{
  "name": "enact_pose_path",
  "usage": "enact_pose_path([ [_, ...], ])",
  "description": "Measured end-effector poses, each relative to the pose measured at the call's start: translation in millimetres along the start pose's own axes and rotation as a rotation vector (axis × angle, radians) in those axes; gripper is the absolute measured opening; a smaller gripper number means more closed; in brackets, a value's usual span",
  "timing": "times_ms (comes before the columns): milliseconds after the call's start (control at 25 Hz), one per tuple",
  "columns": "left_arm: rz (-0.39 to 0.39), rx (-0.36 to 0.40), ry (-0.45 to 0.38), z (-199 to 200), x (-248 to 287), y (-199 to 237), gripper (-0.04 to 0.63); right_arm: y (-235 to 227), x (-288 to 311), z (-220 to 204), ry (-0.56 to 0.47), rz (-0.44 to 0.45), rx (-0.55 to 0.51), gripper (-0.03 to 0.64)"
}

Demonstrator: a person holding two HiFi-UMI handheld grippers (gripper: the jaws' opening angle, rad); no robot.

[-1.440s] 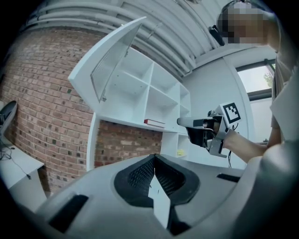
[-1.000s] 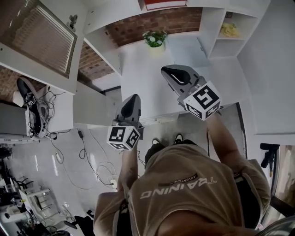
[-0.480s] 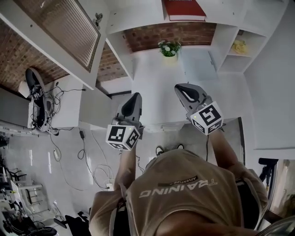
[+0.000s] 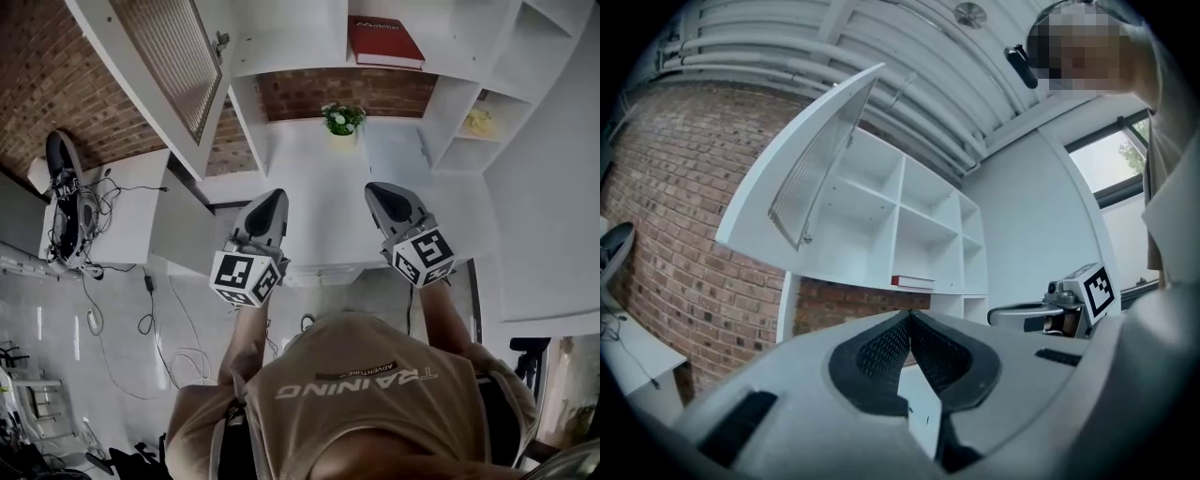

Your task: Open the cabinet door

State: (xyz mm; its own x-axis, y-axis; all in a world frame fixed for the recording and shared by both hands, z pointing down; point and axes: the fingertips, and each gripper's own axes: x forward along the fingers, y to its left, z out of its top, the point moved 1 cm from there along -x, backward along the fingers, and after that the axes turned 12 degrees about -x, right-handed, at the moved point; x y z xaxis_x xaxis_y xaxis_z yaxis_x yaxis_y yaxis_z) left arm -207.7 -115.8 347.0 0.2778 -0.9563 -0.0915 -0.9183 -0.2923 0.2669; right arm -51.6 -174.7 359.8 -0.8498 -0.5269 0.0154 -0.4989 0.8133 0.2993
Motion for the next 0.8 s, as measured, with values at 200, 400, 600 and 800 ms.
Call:
enact_pose_path([
  [200,-0.023,-0.005,0.006,-2,-5,-3,0.008,1,-6,4,-0.002,-0.028,0.008,0.014],
  [400,-0.031,0.004,0.006,0,-7,-6,0.008,6,-8,7,-0.008,-0.022,0.009,0.014],
  [600,-0.014,0.014,0.009,1,-15,-1,0.008,12,-2,10,-0.022,-0.005,0.028,0.014],
  [800,0.011,0.008,0.004,1,-21,5,0.008,16,5,10,-0.023,0.018,0.028,0.014],
])
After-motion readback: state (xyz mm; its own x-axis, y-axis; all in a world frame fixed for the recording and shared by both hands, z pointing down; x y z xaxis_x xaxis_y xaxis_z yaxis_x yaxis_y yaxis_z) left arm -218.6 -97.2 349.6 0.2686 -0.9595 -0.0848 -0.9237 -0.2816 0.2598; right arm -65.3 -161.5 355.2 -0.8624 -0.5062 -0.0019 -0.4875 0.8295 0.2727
